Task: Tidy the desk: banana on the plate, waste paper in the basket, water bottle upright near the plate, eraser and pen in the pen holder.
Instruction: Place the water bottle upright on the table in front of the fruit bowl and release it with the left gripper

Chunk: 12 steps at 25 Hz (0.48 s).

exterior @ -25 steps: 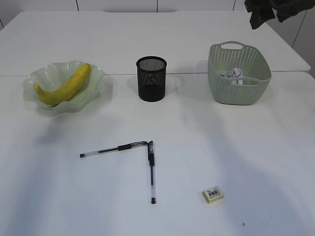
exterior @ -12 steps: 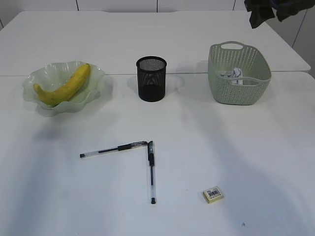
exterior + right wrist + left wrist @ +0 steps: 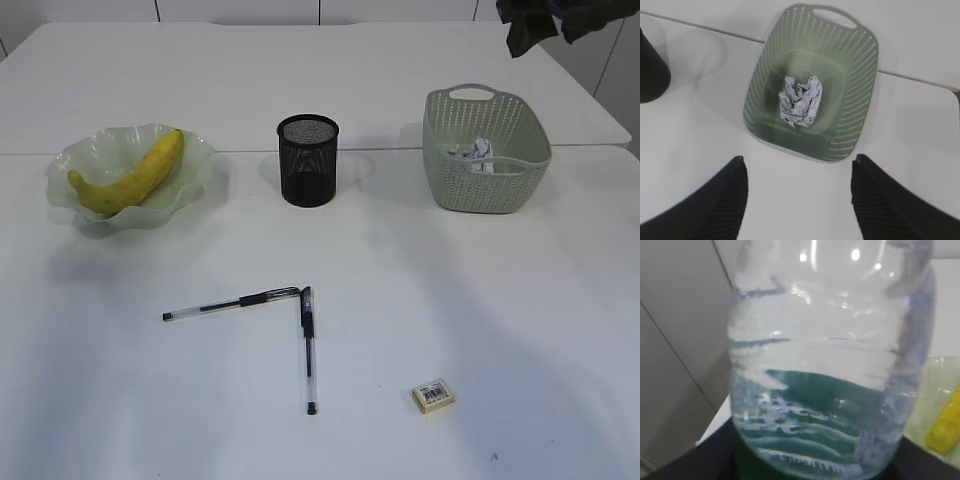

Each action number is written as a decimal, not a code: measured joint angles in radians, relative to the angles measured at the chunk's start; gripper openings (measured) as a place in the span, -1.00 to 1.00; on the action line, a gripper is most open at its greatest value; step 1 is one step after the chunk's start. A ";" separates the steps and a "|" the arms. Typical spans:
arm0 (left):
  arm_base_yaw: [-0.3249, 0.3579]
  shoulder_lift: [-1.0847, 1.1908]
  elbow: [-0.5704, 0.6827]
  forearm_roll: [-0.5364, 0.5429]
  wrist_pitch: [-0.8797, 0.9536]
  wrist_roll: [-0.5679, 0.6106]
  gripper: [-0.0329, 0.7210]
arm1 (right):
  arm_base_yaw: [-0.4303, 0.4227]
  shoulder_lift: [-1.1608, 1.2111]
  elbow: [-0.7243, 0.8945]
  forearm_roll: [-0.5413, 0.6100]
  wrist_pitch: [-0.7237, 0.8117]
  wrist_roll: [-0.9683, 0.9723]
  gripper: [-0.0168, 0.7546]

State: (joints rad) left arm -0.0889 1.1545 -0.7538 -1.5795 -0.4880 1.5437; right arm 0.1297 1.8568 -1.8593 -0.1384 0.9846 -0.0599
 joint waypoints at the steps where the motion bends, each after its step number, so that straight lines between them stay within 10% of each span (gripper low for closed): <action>1: 0.000 0.010 0.000 0.000 -0.016 0.000 0.08 | 0.000 0.000 0.000 0.000 0.000 0.000 0.30; 12: 0.000 0.147 0.000 -0.002 -0.084 0.000 0.08 | 0.000 0.000 0.000 0.000 0.000 0.000 0.30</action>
State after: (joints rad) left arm -0.0889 1.3017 -0.7538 -1.5814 -0.5715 1.5437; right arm 0.1297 1.8568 -1.8593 -0.1384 0.9846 -0.0599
